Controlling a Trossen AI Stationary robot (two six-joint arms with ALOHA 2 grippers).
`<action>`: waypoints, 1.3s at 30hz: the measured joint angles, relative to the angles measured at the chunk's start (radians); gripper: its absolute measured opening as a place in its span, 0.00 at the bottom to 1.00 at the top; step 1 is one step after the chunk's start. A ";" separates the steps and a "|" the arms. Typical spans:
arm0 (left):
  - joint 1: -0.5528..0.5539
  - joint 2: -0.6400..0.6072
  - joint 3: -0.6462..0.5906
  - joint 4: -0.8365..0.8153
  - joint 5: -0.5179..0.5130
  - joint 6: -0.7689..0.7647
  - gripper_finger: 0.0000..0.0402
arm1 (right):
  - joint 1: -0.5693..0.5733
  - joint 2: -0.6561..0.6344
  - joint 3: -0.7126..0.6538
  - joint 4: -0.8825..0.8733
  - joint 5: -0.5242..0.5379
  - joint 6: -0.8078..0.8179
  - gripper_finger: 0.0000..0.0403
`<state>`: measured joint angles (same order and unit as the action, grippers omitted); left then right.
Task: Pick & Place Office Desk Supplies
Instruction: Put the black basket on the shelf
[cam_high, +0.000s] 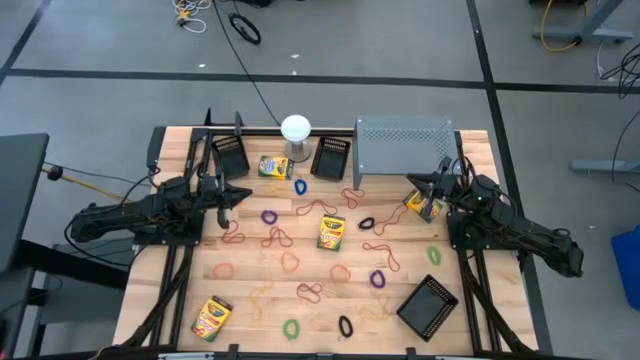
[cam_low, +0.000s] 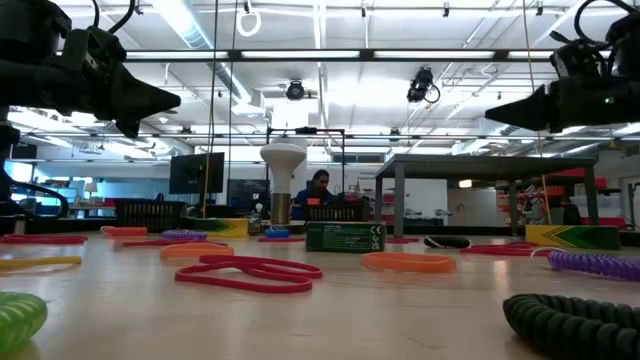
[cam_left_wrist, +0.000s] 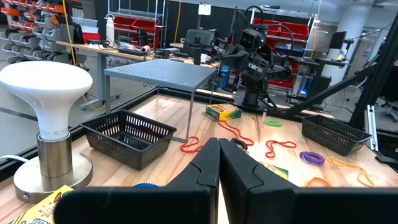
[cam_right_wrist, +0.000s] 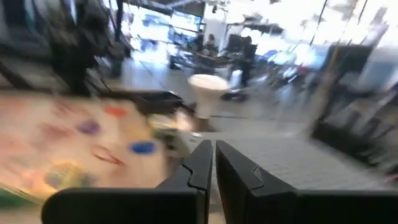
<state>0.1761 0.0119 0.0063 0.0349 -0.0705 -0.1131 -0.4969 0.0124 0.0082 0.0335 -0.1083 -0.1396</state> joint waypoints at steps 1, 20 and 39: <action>0.000 0.000 0.000 0.000 0.000 0.000 0.02 | 0.000 0.000 0.000 0.000 -0.037 0.126 0.08; 0.000 0.000 0.000 0.000 0.000 0.000 0.02 | 0.133 0.072 0.092 0.280 -0.079 0.388 0.01; 0.000 0.000 0.000 0.000 0.000 0.000 0.02 | 0.733 0.948 0.751 -0.508 0.588 0.708 0.00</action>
<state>0.1760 0.0119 0.0063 0.0351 -0.0704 -0.1131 0.2361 0.9605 0.7590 -0.4749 0.4798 0.5686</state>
